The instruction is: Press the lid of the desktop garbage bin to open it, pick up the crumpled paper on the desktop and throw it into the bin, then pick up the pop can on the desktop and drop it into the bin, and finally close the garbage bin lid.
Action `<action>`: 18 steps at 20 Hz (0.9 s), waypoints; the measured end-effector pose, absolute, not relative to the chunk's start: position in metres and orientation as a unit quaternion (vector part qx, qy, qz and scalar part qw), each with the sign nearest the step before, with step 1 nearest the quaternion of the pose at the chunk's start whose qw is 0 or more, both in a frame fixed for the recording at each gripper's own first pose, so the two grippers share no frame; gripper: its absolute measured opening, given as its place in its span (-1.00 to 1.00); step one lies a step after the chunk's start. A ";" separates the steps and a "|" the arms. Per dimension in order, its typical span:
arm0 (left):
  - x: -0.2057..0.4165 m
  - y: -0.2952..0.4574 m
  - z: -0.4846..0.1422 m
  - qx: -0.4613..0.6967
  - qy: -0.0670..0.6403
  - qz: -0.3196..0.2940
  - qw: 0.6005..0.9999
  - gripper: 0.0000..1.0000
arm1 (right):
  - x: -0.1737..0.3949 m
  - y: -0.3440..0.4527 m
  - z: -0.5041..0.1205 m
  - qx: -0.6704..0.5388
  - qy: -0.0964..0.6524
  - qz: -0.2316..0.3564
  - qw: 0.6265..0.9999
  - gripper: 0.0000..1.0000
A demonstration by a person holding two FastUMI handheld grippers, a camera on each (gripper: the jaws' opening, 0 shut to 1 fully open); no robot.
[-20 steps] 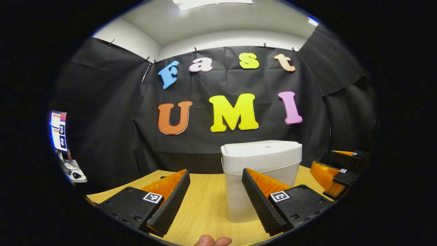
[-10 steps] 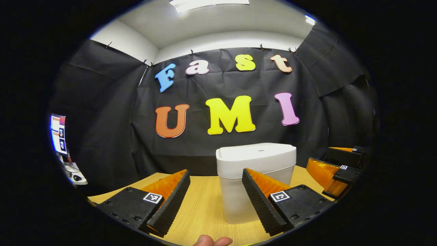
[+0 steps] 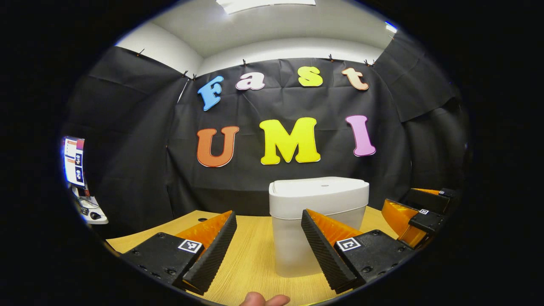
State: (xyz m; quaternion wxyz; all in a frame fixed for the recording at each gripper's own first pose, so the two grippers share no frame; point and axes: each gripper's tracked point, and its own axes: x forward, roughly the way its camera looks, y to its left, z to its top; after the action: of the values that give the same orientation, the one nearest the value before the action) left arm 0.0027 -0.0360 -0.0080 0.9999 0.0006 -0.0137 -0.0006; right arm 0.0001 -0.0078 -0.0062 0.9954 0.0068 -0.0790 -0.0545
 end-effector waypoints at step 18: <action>0.002 -0.029 -0.010 0.003 -0.011 0.008 1.000 0.96 | 0.000 -0.002 -0.015 0.018 -0.066 -0.045 0.997 0.92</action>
State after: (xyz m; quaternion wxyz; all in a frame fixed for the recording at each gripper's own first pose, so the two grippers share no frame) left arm 0.0018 -0.0293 -0.0101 0.9999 0.0026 -0.0114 0.0079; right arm -0.0002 -0.0017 -0.0152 0.9966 0.0177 -0.0660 -0.0455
